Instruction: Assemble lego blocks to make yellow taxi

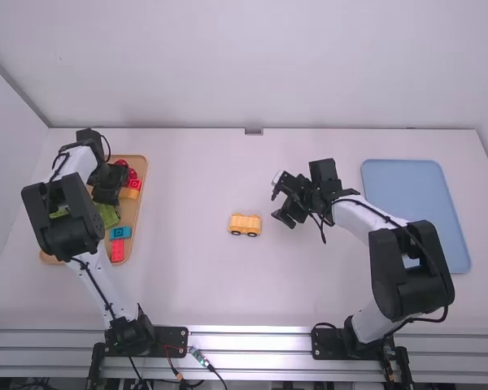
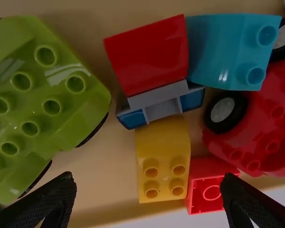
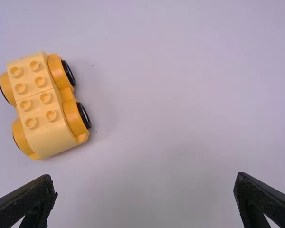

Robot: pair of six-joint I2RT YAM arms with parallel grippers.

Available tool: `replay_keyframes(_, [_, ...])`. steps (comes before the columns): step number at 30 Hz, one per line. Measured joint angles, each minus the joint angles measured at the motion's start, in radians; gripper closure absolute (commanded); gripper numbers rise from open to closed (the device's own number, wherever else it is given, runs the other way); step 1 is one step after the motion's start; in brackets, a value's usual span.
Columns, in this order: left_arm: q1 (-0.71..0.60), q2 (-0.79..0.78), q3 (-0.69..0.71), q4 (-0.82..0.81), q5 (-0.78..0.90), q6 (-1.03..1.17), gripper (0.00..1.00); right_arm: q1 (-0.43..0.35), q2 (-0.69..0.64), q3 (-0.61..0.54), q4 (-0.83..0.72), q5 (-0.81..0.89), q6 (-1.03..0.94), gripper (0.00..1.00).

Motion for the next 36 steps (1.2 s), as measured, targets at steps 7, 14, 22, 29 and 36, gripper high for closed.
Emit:
replay_keyframes(7, [0.000,0.022,0.000,-0.010,-0.008,0.010,0.25,0.000,0.000,0.000,0.001,0.000,0.000,0.01])
replay_keyframes(14, [0.000,0.061,0.000,0.047,-0.006,0.013,0.28,0.000,0.000,0.000,0.001,0.000,-0.004,0.01])
replay_keyframes(22, [0.000,0.079,0.014,0.018,-0.009,0.018,0.42,0.007,0.000,0.000,0.002,0.000,-0.003,0.01])
replay_keyframes(29, [0.000,0.101,0.102,-0.105,-0.032,0.022,0.38,0.011,0.000,0.000,0.002,0.000,-0.006,0.01])
replay_keyframes(36, [-0.002,0.101,0.132,-0.098,-0.034,0.044,0.34,0.011,0.000,0.000,0.001,0.000,-0.003,0.01])
